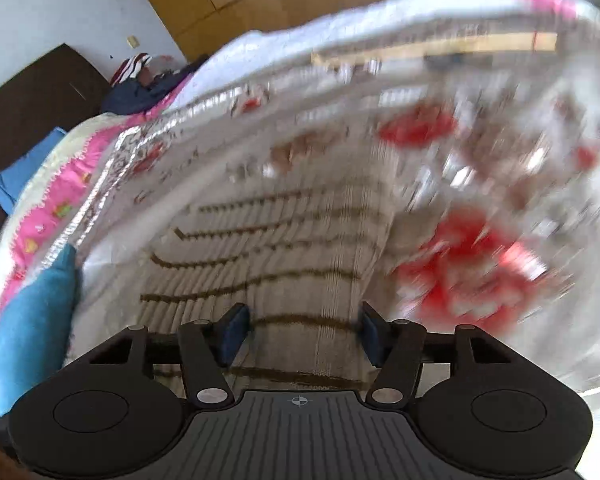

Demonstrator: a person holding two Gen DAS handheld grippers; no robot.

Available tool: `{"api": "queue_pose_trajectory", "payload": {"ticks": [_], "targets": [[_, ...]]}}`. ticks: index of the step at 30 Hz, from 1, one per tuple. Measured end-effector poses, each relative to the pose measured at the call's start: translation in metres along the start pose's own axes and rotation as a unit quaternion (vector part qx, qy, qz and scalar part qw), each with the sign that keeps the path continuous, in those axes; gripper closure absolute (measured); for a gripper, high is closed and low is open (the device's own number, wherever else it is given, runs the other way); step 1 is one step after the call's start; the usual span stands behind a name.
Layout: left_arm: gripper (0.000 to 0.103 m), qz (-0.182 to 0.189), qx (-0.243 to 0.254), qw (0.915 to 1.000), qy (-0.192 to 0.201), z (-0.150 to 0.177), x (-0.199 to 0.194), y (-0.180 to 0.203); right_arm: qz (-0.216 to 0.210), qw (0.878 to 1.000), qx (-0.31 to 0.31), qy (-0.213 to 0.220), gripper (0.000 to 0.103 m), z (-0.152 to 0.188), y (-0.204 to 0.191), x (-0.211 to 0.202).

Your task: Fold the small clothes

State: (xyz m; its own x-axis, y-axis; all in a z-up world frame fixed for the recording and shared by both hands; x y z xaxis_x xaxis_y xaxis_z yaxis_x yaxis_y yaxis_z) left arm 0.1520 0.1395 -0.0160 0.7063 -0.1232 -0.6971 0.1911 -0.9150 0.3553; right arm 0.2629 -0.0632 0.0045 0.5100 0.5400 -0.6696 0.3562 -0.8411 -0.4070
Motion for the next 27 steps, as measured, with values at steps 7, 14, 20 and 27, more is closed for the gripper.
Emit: {"api": "queue_pose_trajectory", "payload": {"ticks": [7, 14, 20, 27], "targets": [[0.045, 0.004, -0.036, 0.9993, 0.014, 0.026, -0.014, -0.021, -0.009, 0.995, -0.103, -0.005, 0.042, -0.005, -0.088, 0.008], [0.042, 0.017, -0.023, 0.9995, 0.012, 0.028, -0.007, -0.027, 0.070, 0.986, -0.147, -0.045, 0.077, 0.008, -0.116, 0.084], [0.042, 0.040, -0.034, 0.9986, 0.007, 0.026, -0.006, -0.033, 0.005, 0.992, -0.123, -0.023, 0.087, 0.001, -0.141, 0.055], [0.041, 0.025, -0.024, 0.9993, 0.012, 0.031, -0.012, -0.030, 0.003, 0.994, -0.089, -0.063, 0.073, 0.005, -0.133, 0.102]]}}
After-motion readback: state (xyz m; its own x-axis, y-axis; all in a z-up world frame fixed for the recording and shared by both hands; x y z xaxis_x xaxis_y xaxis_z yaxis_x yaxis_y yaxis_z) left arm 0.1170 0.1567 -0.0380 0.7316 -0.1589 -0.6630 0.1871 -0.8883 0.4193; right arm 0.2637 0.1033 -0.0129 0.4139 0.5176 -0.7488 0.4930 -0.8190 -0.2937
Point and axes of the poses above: each gripper's, at about its wrist camera, not at the fingertips, and x roughly the way its jaws point, y to its right, z to its underside, the point moved 1 cm from there along x, roughly the way its jaws point, and after that the axes turned 6 degrees about -z, right-handed, at the moved point
